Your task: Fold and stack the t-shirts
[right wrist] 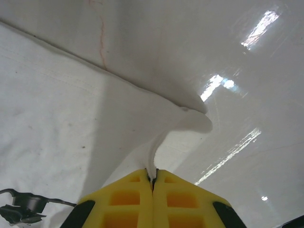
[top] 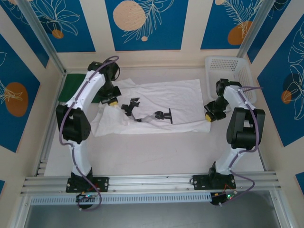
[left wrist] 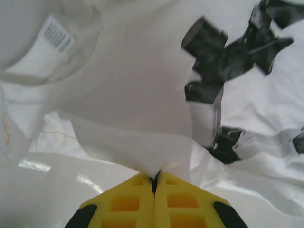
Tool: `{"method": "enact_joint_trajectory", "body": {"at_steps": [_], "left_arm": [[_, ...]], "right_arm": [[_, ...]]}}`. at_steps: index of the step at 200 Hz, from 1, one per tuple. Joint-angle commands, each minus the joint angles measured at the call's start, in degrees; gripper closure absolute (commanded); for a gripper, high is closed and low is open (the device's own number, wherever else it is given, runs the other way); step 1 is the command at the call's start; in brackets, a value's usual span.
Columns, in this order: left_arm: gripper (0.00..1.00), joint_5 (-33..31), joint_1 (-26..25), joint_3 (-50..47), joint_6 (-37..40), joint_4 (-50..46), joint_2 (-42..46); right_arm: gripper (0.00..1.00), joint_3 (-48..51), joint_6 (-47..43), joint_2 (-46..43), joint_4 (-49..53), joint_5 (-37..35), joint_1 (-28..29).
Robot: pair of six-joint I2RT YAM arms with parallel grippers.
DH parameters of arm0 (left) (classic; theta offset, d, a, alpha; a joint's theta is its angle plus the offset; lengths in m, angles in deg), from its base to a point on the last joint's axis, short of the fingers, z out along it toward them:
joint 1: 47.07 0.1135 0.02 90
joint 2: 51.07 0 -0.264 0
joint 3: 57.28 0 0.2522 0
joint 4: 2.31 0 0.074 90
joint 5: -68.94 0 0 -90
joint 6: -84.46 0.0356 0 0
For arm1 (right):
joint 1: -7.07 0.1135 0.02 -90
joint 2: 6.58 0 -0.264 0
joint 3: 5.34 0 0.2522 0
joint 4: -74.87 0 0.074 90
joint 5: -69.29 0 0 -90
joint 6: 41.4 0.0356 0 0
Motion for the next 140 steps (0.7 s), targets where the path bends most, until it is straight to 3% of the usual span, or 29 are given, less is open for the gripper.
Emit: {"method": "enact_joint_trajectory", "body": {"at_steps": [1,48,59,73,86,102,121,140], "left_arm": [[1.0,-0.39,1.62,7.09,2.44,-2.01,-4.14],[1.0,-1.75,4.59,13.31,1.96,-1.52,-10.71],[0.85,-1.1,5.29,13.78,1.37,-0.97,-11.36],[0.79,-1.53,5.85,15.13,0.78,-1.3,-11.67],[0.54,-3.16,6.29,15.91,0.38,-2.06,-11.25],[0.42,-4.91,6.98,15.78,0.15,-2.65,-9.57],[0.4,-7.74,7.15,13.74,-0.24,-2.64,-5.52],[0.42,-6.84,6.29,3.6,-0.22,3.1,2.37]], "right_arm": [[1.0,-3.87,2.11,1.65,3.09,-1.86,0.98],[0.95,-9.73,2.3,5.84,4.13,-3.41,2.13],[0.85,-11.18,2.13,6.64,4.51,-3.71,2.15],[0.74,-13.15,1.49,6.99,4.88,-3.63,2.23],[0.58,-14.71,0.97,6.56,5.35,-4.52,2.33],[0.43,-15.34,0.06,4.66,5.19,-5.69,2.09],[0.4,-12.97,-2.69,0.12,2.69,-5.83,1.98],[0.42,-5.53,-6.93,-6.95,-3.03,-2.15,2.06]]}}
